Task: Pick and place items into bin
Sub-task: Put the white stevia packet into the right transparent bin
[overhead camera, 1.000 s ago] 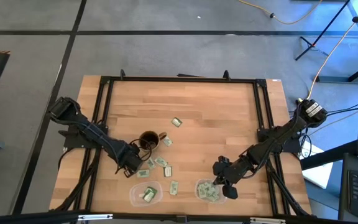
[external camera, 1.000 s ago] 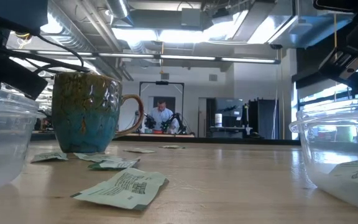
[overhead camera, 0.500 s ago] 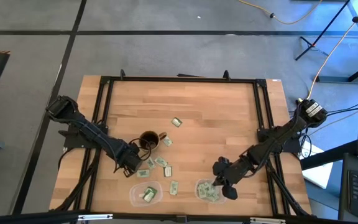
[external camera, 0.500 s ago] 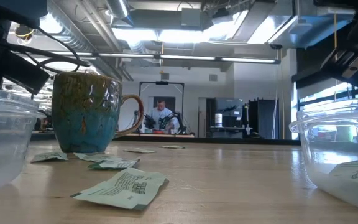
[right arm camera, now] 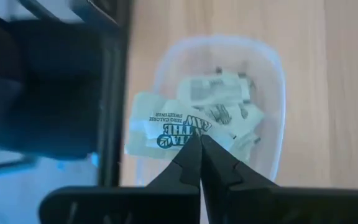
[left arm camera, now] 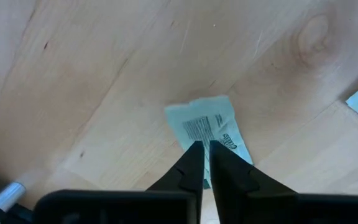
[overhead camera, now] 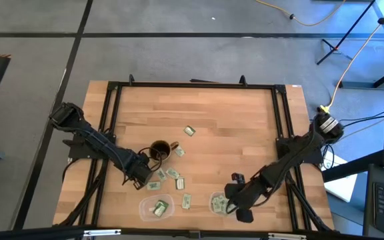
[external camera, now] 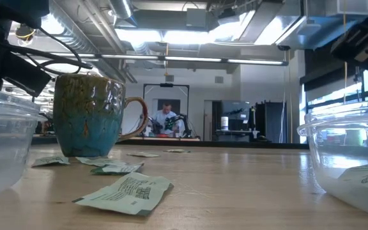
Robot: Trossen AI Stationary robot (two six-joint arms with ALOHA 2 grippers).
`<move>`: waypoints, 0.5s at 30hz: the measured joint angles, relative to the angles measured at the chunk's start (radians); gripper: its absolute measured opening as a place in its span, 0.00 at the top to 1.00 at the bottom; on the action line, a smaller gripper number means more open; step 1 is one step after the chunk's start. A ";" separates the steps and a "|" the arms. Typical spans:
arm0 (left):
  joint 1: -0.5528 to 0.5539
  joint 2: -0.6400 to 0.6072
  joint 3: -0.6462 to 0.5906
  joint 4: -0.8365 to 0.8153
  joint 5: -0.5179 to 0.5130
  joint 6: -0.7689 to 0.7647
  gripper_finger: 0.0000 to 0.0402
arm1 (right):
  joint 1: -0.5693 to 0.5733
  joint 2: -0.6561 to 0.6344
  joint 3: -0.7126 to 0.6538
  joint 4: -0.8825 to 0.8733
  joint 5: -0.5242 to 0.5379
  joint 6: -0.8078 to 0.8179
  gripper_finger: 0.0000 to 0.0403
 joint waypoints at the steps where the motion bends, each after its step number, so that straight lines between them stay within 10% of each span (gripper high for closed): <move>1: 0.000 0.000 0.000 0.001 0.000 0.000 0.93 | 0.000 0.027 0.027 -0.034 -0.002 0.001 1.00; 15: 0.000 0.000 0.000 0.002 -0.003 -0.017 0.87 | 0.013 0.315 0.330 -0.379 -0.004 0.056 0.99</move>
